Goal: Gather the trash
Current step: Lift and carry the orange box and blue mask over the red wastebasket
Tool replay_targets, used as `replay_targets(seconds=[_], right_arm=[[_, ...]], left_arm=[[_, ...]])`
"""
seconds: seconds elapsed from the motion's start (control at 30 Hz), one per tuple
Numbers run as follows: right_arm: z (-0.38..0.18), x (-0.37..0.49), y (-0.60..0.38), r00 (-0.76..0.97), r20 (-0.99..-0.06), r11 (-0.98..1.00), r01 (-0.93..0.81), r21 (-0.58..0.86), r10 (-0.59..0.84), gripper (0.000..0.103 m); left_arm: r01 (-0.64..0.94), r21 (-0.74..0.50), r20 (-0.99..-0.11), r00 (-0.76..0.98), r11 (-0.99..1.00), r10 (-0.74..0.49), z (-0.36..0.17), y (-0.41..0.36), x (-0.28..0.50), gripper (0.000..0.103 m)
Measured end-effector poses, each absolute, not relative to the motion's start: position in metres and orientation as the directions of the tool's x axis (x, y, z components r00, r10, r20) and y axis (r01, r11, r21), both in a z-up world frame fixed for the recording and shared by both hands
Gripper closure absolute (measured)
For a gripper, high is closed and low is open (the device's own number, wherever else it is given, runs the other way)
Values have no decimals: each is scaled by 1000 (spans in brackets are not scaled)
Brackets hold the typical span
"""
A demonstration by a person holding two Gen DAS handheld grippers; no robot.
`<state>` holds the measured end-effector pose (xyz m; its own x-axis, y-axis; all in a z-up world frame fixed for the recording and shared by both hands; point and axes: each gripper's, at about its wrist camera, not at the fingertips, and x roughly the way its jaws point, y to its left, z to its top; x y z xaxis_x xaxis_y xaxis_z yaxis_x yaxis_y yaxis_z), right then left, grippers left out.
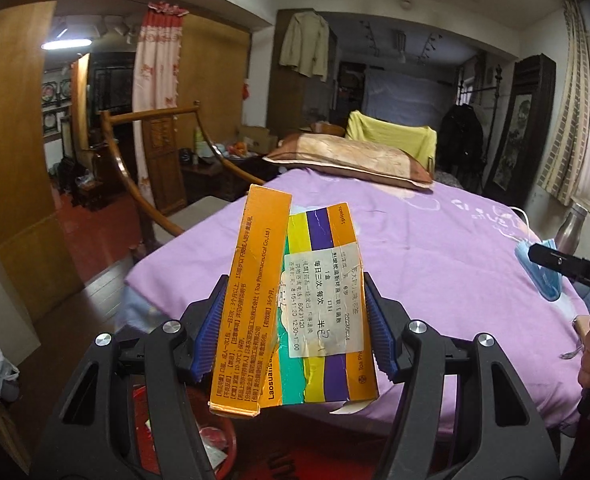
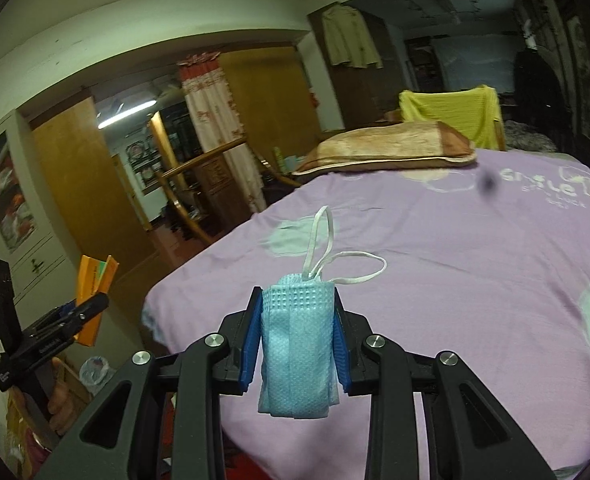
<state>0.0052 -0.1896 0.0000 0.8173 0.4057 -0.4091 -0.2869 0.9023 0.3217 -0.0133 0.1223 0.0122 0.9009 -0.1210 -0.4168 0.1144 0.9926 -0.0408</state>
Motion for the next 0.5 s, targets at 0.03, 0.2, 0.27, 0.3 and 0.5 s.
replay_targets(seconds=[0.03,0.2,0.27,0.3,0.5], right_arm=[[3,5,-177,808,-411,898,-308,315,421,72],[11,4,-120,767,-428,878,-395,272,478,72],[13,5,-95,745,-439,865,-431,257,502,72],[14,5,-83,735,-444,858,-449,248,513,72],[14,10,-18,672,-479,818,-534,215,564,72]], left_arm=[[106,-48,-414,903,993,-117,10,131,-17,42],[59,-69,-414,907,996,-82,-3,167,-28,42],[28,-76,-421,905,997,-57,-11,184,-31,42],[11,-81,-427,903,997,-45,-16,193,-30,42],[-42,-110,-482,876,993,-17,-46,234,-27,40]])
